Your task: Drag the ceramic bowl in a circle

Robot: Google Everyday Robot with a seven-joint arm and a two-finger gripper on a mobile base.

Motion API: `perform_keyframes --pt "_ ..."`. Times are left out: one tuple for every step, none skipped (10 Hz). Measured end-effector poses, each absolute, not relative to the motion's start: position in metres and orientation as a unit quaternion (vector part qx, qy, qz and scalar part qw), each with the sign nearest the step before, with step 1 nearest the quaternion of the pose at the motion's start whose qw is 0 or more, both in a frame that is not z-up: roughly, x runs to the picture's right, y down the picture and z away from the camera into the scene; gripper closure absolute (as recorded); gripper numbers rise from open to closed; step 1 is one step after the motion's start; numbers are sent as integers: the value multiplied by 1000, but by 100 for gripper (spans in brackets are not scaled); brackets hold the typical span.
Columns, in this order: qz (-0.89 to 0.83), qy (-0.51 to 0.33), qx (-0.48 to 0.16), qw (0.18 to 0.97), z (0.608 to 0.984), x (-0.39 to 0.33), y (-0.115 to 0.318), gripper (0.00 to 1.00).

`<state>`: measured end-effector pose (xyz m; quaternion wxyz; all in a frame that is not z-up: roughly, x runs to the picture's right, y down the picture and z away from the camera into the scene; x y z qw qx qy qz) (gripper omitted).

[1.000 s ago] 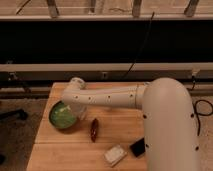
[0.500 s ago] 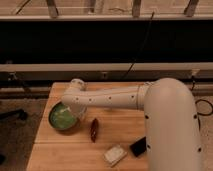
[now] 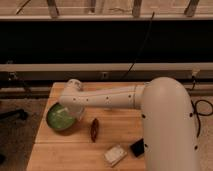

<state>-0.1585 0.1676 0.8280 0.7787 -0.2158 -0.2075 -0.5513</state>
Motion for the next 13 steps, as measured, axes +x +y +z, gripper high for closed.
perform_keyframes --pt "-551 -208 -215 779 828 -159 168 97" --pt "-549 -209 -216 780 828 -160 167 91" --pt "-544 -208 -220 783 830 -158 166 92" --pt "-538 -206 -226 786 831 -151 166 96" --pt "-527 -199 -236 792 834 -134 165 99" --pt "-520 -194 -243 796 837 -121 163 100" --pt "-509 -187 -252 801 841 -106 161 100" --pt "-498 -177 -261 808 847 -91 156 100" --pt "-492 -173 -266 810 850 -88 154 100" --pt "-488 -169 -269 813 854 -85 149 100" --pt "-482 -164 -272 817 862 -82 142 100" --pt "-481 -161 -270 819 870 -82 133 100" --pt "-482 -161 -266 819 878 -87 124 100"
